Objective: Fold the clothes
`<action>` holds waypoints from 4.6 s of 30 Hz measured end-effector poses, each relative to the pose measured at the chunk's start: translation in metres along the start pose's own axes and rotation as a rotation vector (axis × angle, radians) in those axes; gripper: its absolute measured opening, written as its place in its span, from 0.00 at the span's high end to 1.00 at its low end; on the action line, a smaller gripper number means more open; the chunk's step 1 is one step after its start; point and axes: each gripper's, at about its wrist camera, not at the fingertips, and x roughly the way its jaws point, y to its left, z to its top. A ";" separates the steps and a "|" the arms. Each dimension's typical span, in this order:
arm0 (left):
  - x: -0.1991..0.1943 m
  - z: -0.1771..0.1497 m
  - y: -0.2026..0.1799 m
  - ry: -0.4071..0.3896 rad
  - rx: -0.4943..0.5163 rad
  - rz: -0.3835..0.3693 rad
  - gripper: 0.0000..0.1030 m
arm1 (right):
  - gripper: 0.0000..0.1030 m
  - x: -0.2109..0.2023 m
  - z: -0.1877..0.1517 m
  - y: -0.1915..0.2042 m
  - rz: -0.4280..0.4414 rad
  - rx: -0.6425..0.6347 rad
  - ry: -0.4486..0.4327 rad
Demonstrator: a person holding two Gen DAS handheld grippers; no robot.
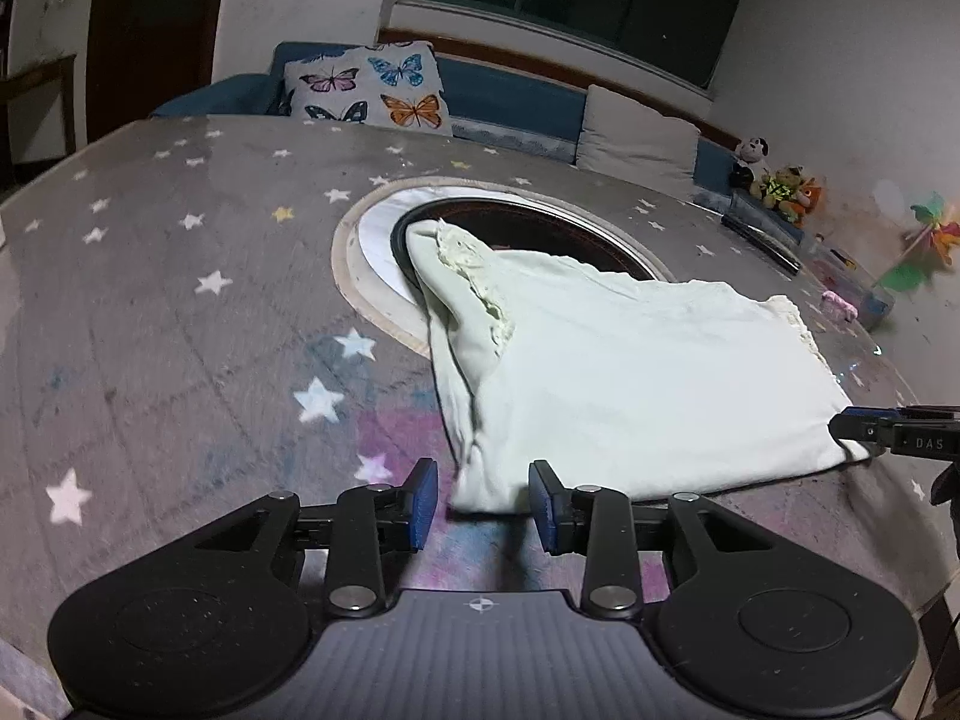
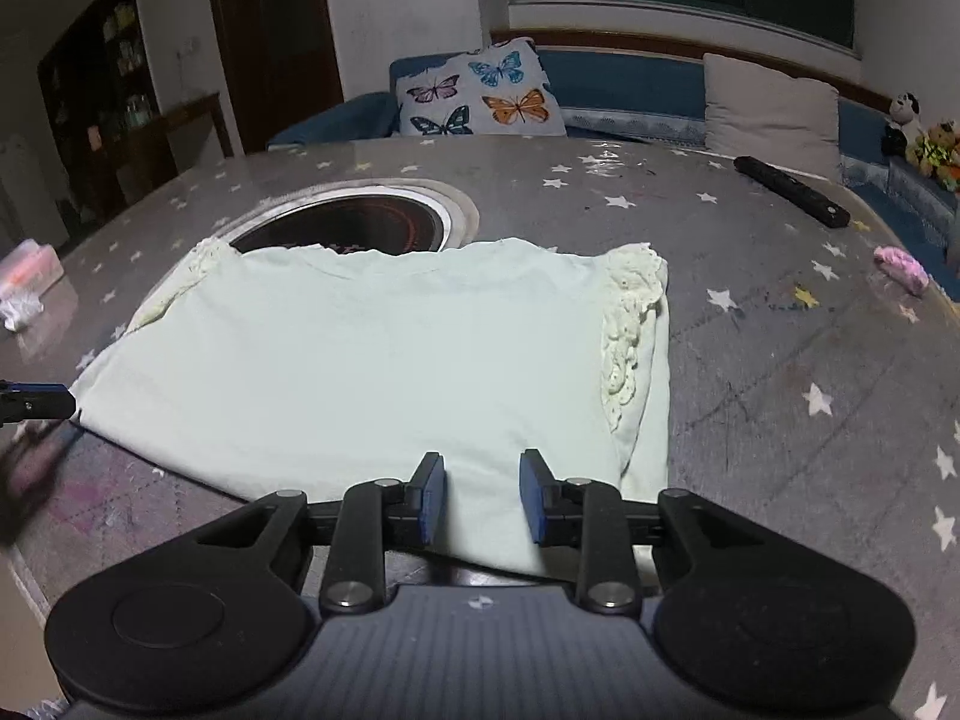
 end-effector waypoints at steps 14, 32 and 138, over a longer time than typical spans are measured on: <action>-0.022 0.009 -0.016 -0.133 -0.023 -0.058 0.91 | 0.60 0.035 0.077 0.090 0.199 -0.196 0.075; -0.016 0.021 -0.062 -0.179 0.045 -0.179 0.91 | 0.46 0.135 0.124 0.215 0.251 -0.547 0.311; 0.063 0.010 -0.176 0.052 0.443 -0.246 0.59 | 0.84 -0.015 -0.033 -0.121 0.117 0.431 -0.004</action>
